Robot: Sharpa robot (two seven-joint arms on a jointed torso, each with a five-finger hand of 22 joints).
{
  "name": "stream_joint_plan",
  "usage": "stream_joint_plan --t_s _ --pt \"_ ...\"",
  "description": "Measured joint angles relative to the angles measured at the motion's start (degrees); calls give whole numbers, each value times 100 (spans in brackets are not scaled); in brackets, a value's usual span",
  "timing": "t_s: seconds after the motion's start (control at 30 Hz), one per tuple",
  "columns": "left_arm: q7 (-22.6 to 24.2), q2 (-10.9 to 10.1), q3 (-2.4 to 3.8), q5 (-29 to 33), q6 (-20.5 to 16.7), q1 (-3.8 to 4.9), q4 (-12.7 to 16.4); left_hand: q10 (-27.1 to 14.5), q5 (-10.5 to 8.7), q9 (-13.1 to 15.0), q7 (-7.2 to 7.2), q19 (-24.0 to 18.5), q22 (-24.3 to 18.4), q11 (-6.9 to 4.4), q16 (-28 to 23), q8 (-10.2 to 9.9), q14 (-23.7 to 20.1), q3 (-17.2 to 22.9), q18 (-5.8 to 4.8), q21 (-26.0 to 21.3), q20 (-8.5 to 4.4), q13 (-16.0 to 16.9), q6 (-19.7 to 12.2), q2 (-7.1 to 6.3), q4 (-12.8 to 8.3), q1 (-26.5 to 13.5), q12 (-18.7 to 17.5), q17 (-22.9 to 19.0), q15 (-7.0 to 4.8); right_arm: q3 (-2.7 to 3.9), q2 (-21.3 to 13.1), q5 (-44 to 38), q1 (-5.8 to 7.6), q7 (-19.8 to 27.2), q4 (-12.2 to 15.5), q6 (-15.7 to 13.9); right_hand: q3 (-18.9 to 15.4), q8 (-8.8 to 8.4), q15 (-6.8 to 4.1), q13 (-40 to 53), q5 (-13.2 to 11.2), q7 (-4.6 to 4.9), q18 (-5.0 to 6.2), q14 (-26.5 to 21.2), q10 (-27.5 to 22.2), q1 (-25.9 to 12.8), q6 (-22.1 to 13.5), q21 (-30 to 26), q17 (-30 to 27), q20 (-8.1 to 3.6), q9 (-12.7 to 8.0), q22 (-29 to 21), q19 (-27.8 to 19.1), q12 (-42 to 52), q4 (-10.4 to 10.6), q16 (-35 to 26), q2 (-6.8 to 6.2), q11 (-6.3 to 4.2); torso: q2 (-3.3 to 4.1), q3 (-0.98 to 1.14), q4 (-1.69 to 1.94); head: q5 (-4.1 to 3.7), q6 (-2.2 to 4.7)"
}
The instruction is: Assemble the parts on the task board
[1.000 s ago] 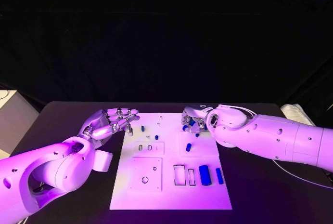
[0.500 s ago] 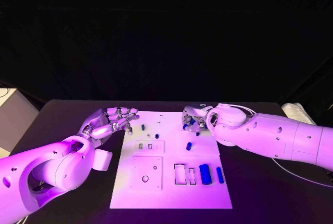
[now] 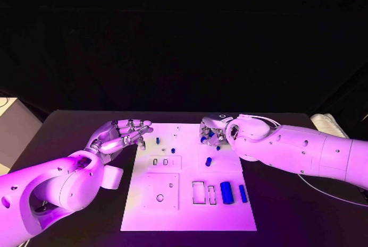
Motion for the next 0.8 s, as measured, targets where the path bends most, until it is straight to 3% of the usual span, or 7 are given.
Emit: stream_joint_plan --t_s 0.4,0.8 --pt "-32 13 0 1 6 8 -59 0 0 5 0 -20 -1 0 0 0 0 0 0 0 20 0 0 0 0 0 0 -8 0 -7 68 0 -10 -21 -18 -215 152 66 0 1 -89 5 1 0 14 1 78 0 -41 0 73 -1 0 0 -44 -2 1 -14 13 -8 13 2 8" --pt "-66 14 0 0 5 12 -72 0 0 11 0 -41 8 0 0 0 -20 0 0 0 -1 -1 0 0 0 0 0 -14 20 15 65 -112 15 -69 191 -920 210 114 -3 11 -92 -16 2 -3 85 23 139 0 -89 0 112 -2 0 -9 -51 -2 22 -45 20 -14 19 15 29"
